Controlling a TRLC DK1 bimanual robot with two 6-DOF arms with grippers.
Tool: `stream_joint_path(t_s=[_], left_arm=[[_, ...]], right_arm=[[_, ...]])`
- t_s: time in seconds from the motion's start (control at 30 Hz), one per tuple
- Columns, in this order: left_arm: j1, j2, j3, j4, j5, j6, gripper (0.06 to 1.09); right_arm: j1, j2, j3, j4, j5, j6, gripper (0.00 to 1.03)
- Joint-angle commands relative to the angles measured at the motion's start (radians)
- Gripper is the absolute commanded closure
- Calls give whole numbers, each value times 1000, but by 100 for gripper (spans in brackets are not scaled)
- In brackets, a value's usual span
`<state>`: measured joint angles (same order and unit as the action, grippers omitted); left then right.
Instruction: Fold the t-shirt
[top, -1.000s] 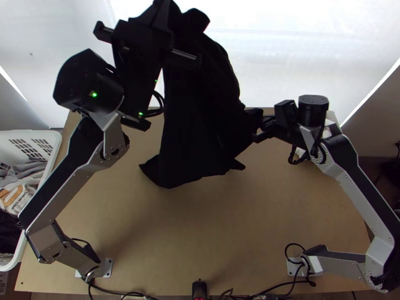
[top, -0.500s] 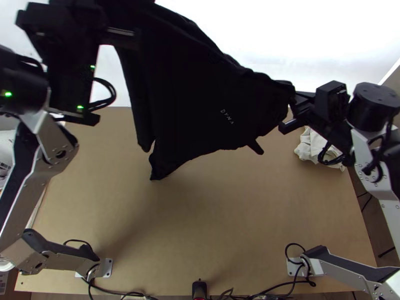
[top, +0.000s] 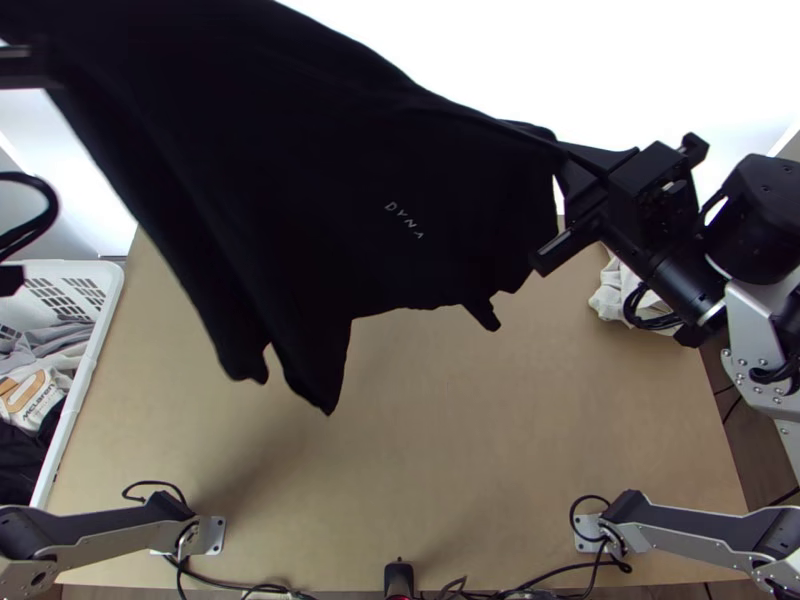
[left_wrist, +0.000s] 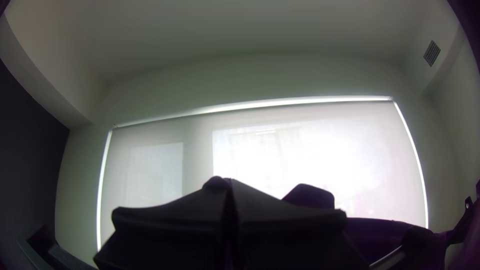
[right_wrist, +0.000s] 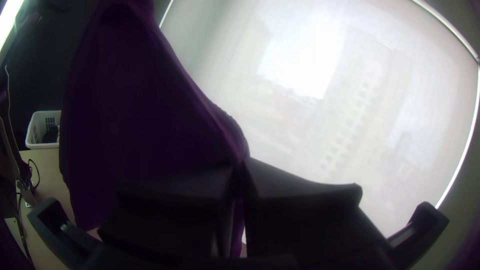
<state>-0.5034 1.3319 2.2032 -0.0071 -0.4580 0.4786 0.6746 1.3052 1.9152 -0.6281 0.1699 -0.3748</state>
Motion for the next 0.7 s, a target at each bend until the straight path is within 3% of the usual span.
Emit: stream_joint_path(t_s=[0.0,0.3,0.47,0.67], left_arm=[[80,-123,-63,-14,-21,31,105],[318,-316,-319,-7,-24,29,105],[491,-356,-505,84,-21,11,105],[496,-304,-668,239,16,-51,105]], right_arm=[[149,95,125,22,62,-93,100],[335,319,334,13,89,-157,100],[398,378,337,11,103,-157,100],[396,385,249,-9,128,-110,100]])
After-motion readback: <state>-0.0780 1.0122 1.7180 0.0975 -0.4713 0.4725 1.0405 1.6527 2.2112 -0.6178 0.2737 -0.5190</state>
